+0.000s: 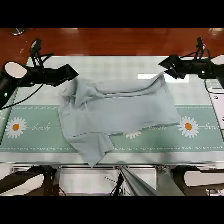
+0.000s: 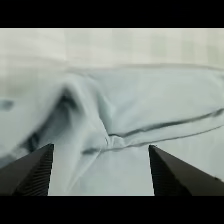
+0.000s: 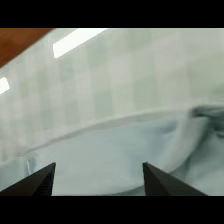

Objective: Fold the shirts.

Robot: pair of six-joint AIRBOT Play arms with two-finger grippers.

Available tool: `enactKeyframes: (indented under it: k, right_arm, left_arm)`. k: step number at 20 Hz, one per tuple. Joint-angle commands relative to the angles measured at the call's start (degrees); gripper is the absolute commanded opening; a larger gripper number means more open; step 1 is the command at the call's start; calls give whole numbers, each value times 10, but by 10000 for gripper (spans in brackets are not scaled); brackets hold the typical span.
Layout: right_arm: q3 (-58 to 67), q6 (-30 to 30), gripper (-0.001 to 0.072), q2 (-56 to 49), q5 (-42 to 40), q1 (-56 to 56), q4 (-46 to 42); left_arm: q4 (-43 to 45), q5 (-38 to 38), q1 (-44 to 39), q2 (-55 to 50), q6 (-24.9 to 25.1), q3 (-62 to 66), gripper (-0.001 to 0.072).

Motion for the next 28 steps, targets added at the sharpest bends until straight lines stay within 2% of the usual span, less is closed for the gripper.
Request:
enactKeyframes:
  k: [1, 3, 4, 5, 6, 7, 9, 11, 13, 15, 17, 21, 27, 28]
  right_arm:
    - [74, -3, 626, -50, 95, -33, 48]
    - [96, 0, 622, -37, 198, -84, 25]
    - [96, 10, 622, -21, 225, -105, -16]
    - [96, 27, 622, 2, 244, -125, -89]
    - [93, 45, 621, 27, 253, -139, -166]
    - [80, 58, 621, 57, 254, -150, -229]
    - [14, 56, 622, 127, 227, -169, -292]
    - [-106, 28, 632, 213, 147, -178, -282]
    - [-228, -2, 631, 291, 91, -178, -238]
    - [-329, -20, 630, 352, 78, -178, -183]
    - [-405, -30, 629, 399, 77, -178, -150]
    - [-485, -30, 629, 458, 78, -178, -138]
    - [-495, -28, 628, 467, 74, -178, -86]
    - [-494, -26, 628, 467, 64, -179, -89]
  left_arm:
    - [42, -130, 63, -9, -4, 23, 705]
    - [81, -249, 150, -9, -6, 15, 705]
    - [120, -297, 195, -8, -15, -5, 706]
    - [153, -336, 232, -6, -49, -30, 705]
    - [157, -360, 263, 1, -53, -62, 706]
    - [148, -362, 286, 17, -30, -104, 706]
    - [144, -332, 305, 61, 4, -192, 706]
    - [98, -298, 307, 99, 39, -274, 706]
    - [-1, -270, 307, 123, 78, -342, 706]
    - [-87, -245, 306, 131, 99, -397, 706]
    - [-134, -221, 306, 130, 99, -435, 705]
    - [-141, -207, 281, 129, 126, -457, 705]
    - [-146, -153, 188, 128, 126, -459, 702]
    - [-146, -147, 173, 128, 127, -458, 657]
